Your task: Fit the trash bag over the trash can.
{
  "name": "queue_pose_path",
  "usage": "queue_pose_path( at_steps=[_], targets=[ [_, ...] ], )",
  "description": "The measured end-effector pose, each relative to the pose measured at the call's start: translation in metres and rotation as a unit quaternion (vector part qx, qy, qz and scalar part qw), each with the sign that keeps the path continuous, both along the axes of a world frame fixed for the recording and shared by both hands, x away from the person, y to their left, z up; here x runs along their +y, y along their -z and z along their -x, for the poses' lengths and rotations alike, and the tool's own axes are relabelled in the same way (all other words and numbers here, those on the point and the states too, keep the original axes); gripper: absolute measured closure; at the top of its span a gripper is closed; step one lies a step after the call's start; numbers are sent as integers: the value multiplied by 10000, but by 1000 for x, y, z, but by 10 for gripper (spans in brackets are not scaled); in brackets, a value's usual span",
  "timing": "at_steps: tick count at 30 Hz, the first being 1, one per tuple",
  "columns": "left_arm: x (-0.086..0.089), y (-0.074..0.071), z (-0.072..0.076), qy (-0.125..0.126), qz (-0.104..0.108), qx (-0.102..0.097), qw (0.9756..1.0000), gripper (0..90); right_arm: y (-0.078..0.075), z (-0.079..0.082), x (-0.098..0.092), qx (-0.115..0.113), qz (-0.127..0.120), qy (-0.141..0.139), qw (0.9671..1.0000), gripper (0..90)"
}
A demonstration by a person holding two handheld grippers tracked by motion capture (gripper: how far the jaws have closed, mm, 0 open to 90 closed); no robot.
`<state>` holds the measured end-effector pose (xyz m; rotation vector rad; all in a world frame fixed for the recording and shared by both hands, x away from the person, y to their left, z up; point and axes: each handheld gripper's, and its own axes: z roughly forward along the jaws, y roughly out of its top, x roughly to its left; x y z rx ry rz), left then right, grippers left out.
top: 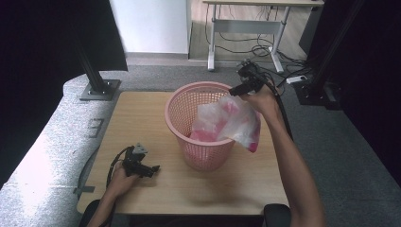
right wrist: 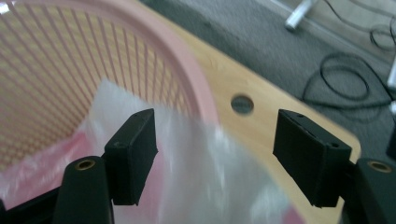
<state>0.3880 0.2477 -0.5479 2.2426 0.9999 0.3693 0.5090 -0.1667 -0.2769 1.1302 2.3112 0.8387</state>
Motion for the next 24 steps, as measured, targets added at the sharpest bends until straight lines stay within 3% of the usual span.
queue_pose_path(
  at_steps=[4,6,7,10,11,13,14,16,17,19,20,21,22,23,24],
  targets=[
    [0,0,0,2,1,0,10000,0,7,-31,27,136,142,-521,9984,413],
    [0,0,0,1,0,0,10000,0,9,-36,31,200,140,-640,9977,459],
    [0,0,0,3,1,0,10000,0,13,-43,38,260,242,-715,9968,555],
    [0,0,0,9,2,-1,10000,0,17,-46,40,344,362,-740,9960,625],
    [0,0,0,11,1,-1,10000,0,19,-46,39,342,426,-670,9963,643],
    [0,0,0,25,-8,2,10000,0,19,-41,29,443,201,-464,9977,667],
    [0,0,0,21,-1,0,10000,0,19,-41,29,443,201,-464,9977,667],
    [0,0,0,19,-2,0,10000,0,18,-34,19,553,87,-25,9984,688],
    [0,0,0,16,1,2,10000,0,18,-22,6,701,-121,382,9967,715],
    [0,0,0,18,1,3,10000,0,17,-15,0,745,-171,458,9960,722],
    [0,0,0,19,3,3,10000,0,16,-3,-7,727,-75,523,9960,614],
    [0,0,0,19,3,3,10000,0,16,-3,-7,727,-75,523,9960,614],
    [0,0,0,23,-3,-3,10000,0,15,1,-9,593,-12,551,9967,526],
    [0,0,0,33,-2,-1,10000,0,11,3,-12,361,-65,361,9987,438],
    [0,0,0,33,-2,-1,10000,0,11,3,-12,361,-65,361,9987,438]
  ],
)
